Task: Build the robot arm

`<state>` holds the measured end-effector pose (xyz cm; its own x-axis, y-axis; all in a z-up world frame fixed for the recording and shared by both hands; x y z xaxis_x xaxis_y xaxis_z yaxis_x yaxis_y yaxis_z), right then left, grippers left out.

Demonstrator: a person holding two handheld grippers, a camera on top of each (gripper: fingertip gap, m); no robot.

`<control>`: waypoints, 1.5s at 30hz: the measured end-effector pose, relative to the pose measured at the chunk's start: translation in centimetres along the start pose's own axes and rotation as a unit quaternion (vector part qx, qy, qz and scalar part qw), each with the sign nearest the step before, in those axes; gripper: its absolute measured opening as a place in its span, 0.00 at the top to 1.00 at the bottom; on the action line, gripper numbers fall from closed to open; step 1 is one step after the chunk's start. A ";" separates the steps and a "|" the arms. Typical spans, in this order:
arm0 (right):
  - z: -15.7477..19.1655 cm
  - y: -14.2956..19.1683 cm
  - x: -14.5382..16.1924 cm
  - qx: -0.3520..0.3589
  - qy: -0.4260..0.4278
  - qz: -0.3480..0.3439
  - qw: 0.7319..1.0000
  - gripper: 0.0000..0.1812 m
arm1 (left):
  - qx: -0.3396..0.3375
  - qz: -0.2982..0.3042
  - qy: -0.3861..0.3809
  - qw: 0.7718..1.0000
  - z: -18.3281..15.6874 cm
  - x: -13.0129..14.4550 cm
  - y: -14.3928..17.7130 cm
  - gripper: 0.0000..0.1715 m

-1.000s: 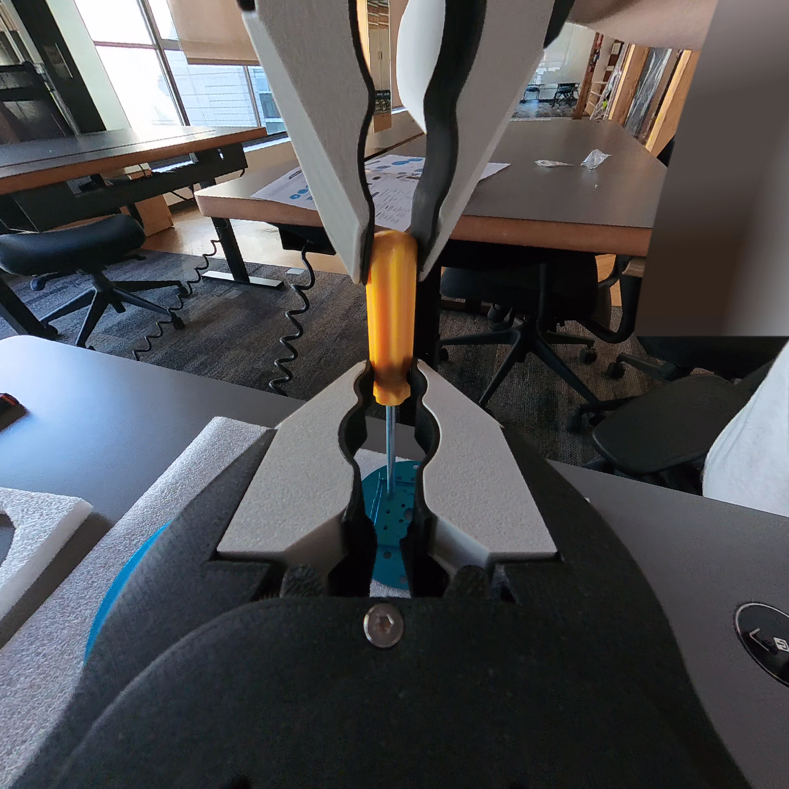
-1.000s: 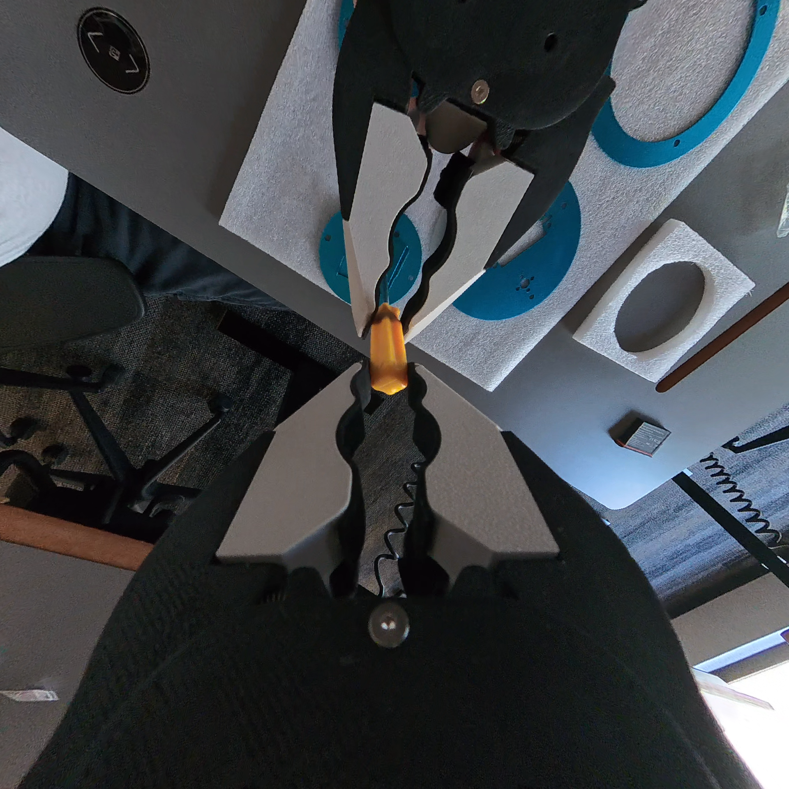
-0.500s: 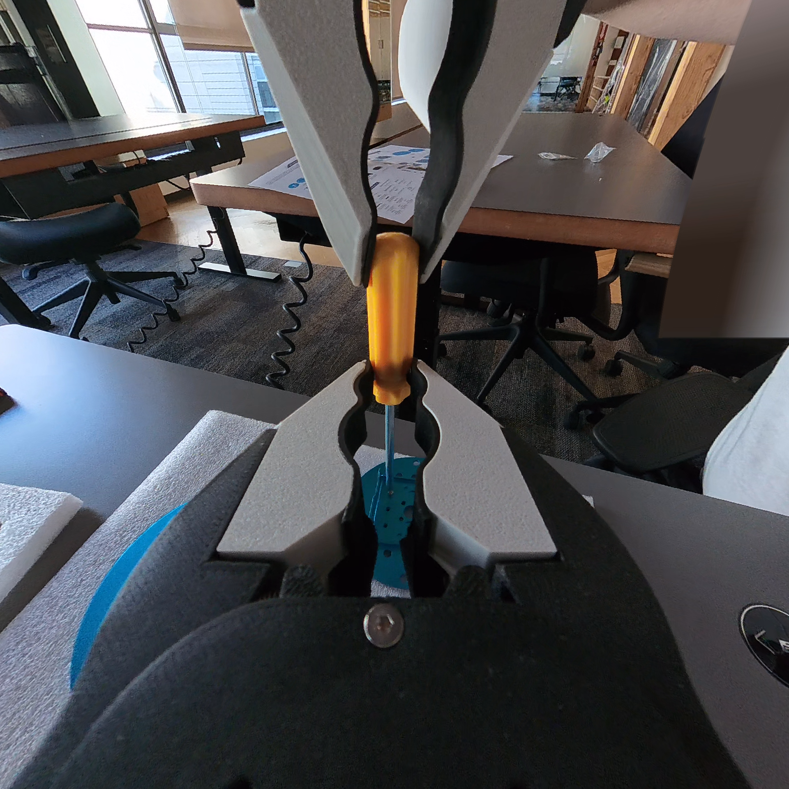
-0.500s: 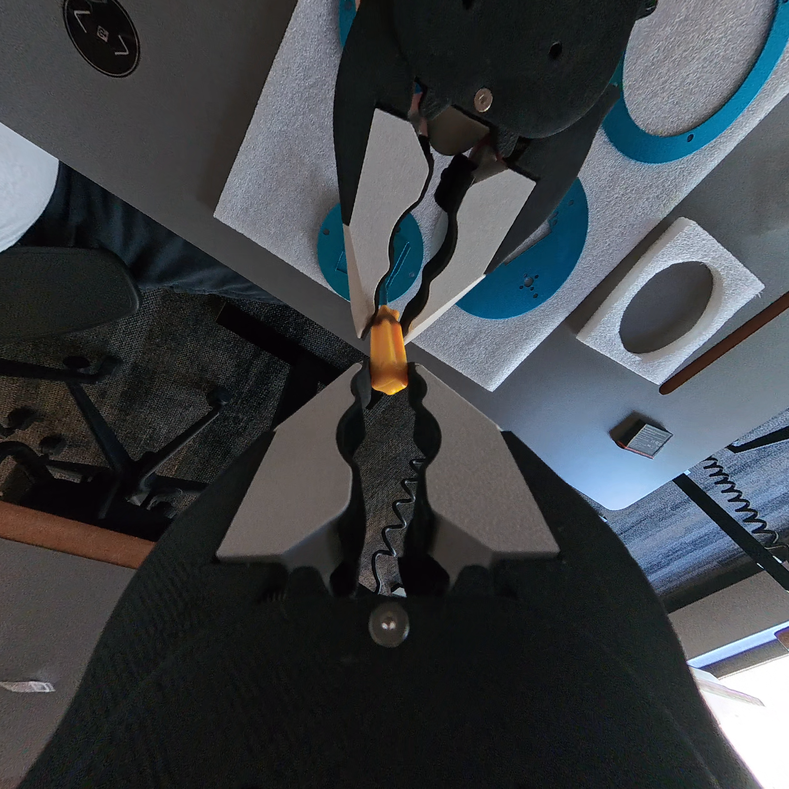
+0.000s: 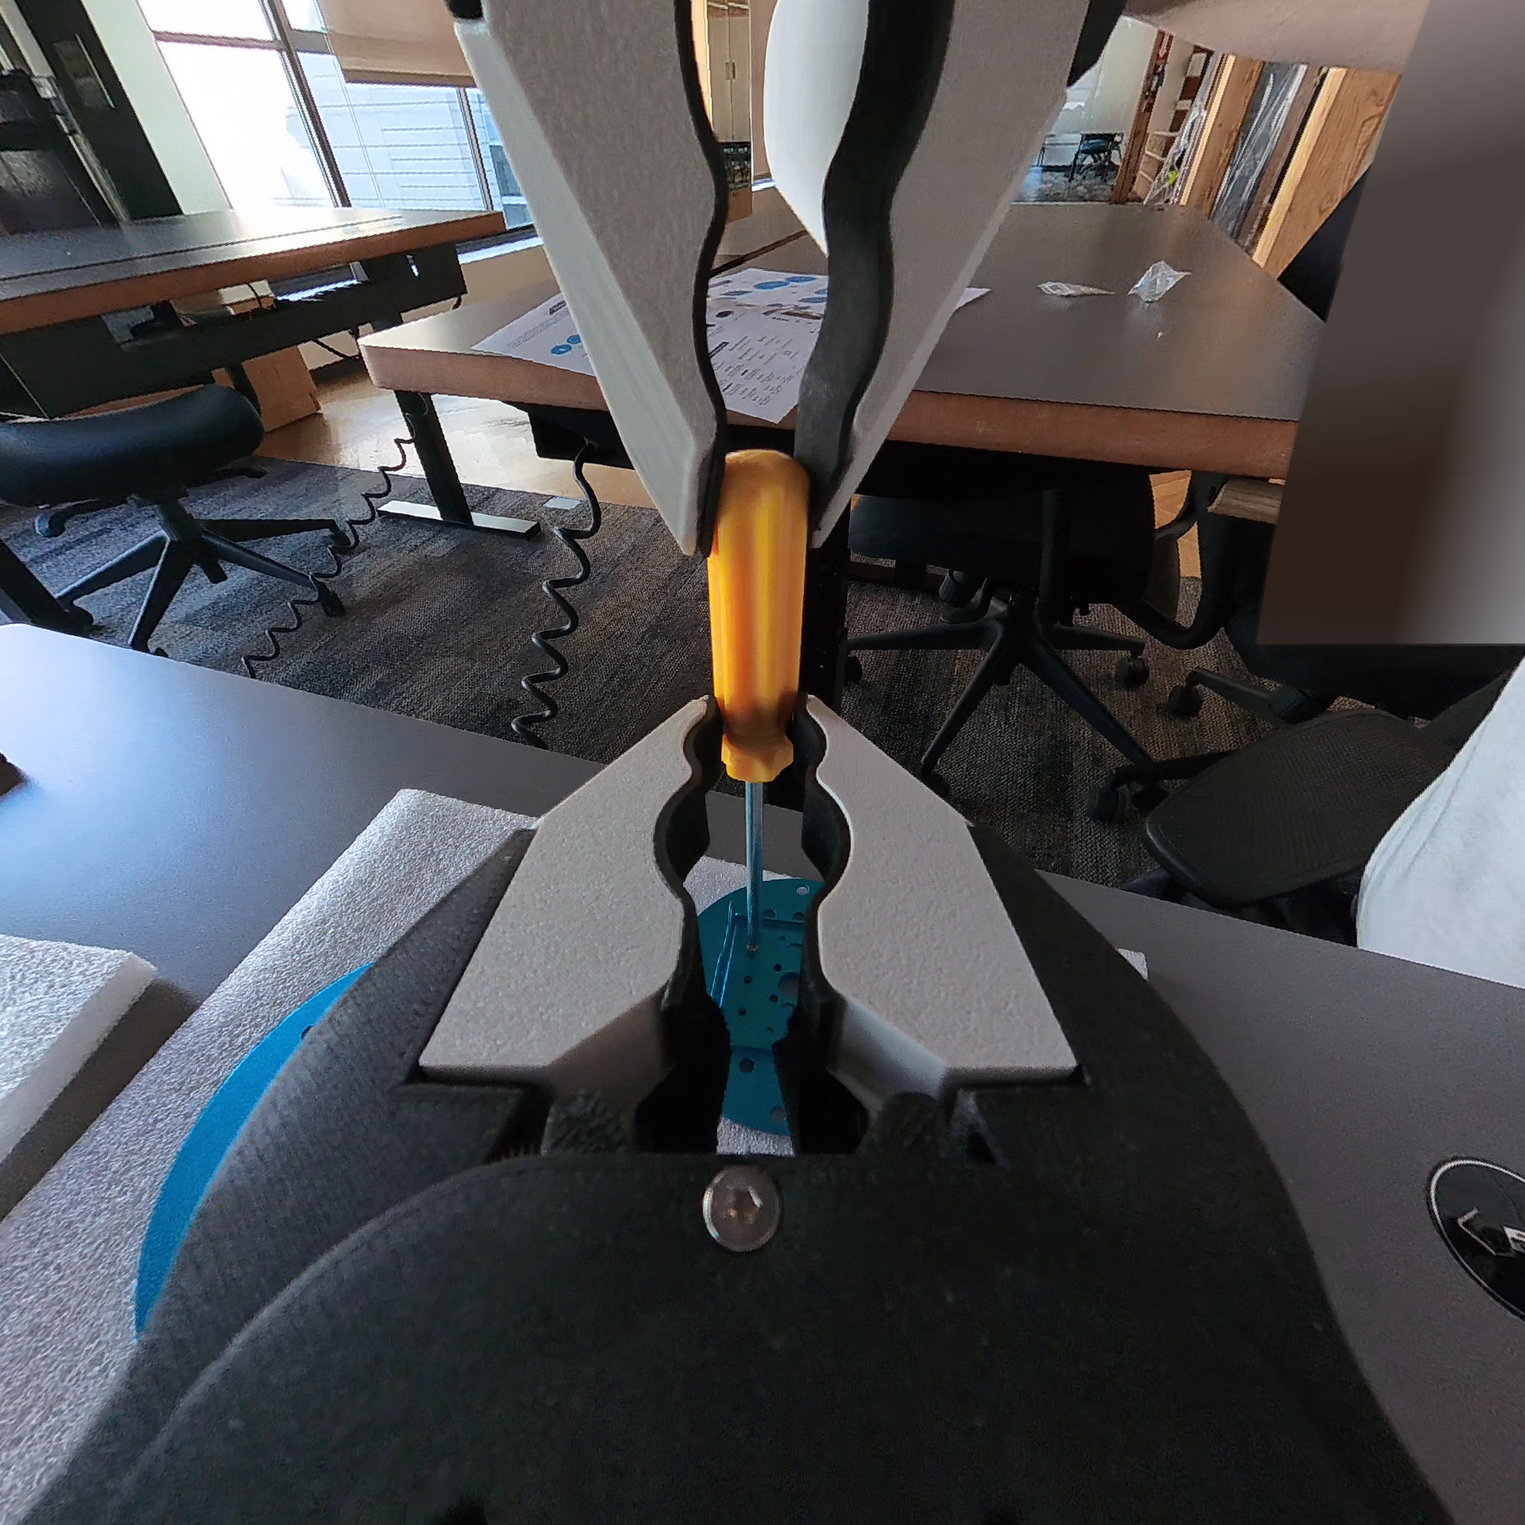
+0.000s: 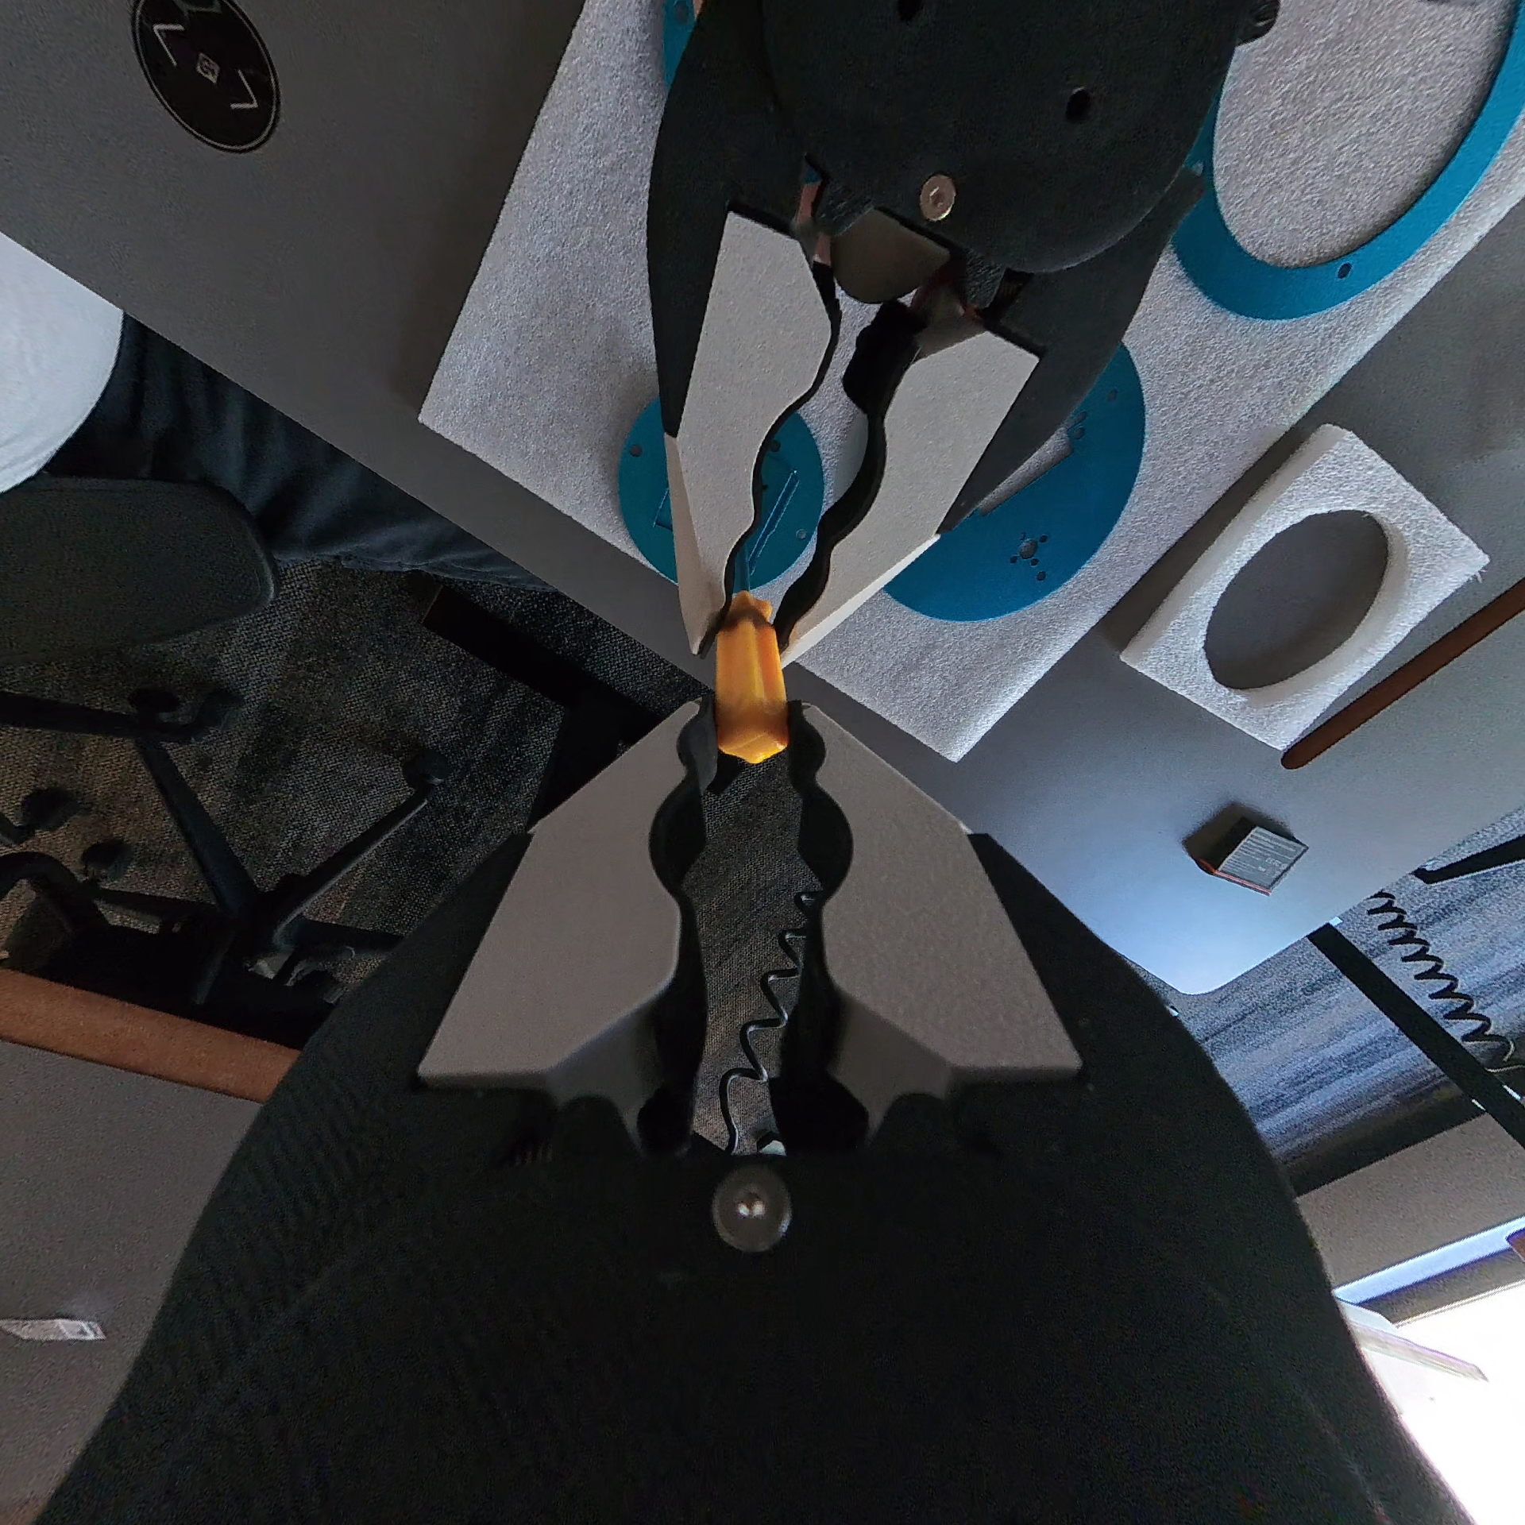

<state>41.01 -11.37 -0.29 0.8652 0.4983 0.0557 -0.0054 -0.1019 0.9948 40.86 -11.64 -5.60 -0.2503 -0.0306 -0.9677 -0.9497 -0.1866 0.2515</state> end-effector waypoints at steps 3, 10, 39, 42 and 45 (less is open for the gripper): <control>0.0 0.1 0.0 0.001 -0.001 -0.002 1.000 0.92 | 0.000 -0.001 0.000 1.000 0.0 -0.1 0.0 0.91; 0.0 0.0 0.0 0.002 0.001 -0.002 1.000 0.92 | -0.001 0.000 0.000 1.000 0.1 0.0 0.0 0.91; 0.0 -0.1 -0.7 0.002 -0.034 0.023 0.999 0.91 | 0.006 0.002 -0.010 1.000 -0.2 0.2 0.4 0.91; 0.3 -0.1 -0.7 0.004 -0.072 0.043 0.996 0.91 | 0.012 -0.002 -0.010 1.000 -0.4 0.1 0.3 0.91; 0.2 -0.1 -0.9 -0.003 -0.121 0.044 0.992 0.92 | 0.018 -0.006 0.002 1.000 -0.4 0.1 0.4 0.91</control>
<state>40.27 -11.96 -0.44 0.9563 0.2662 0.1210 -0.0884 -0.1311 0.9874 40.56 -12.13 -5.59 -0.2386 -0.0317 -0.9706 -0.9587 -0.1513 0.2407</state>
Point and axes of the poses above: each gripper's, where its closed fingertips meet, y back along the fingers, x out of its underside, z = x × y across the jaws, the point moved 2 cm from there along y, back along the fingers, and after that the axes turned 3 degrees about z, right-handed, at the moved point
